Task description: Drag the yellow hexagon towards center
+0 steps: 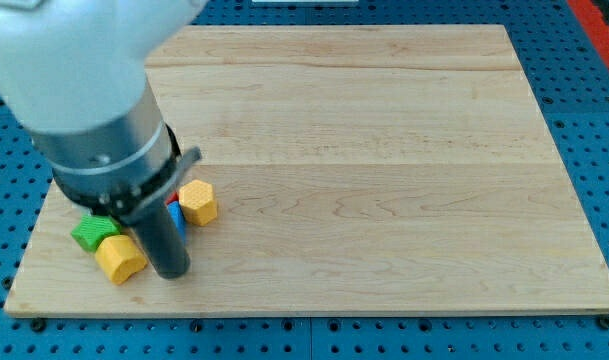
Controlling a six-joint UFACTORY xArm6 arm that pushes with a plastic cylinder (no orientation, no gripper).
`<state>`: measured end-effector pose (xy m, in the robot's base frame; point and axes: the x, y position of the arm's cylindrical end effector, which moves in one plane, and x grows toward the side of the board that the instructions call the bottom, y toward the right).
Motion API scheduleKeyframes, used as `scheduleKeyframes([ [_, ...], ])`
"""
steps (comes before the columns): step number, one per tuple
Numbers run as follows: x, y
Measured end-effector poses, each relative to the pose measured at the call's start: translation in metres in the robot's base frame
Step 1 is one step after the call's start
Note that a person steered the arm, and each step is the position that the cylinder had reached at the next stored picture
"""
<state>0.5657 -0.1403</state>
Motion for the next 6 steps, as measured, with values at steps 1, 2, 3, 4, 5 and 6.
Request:
scheduleKeyframes([
  [1, -0.029, -0.01],
  [2, -0.067, 0.013],
  [3, -0.099, 0.049],
  [4, -0.053, 0.048],
  [5, -0.031, 0.068],
  [6, -0.094, 0.09],
])
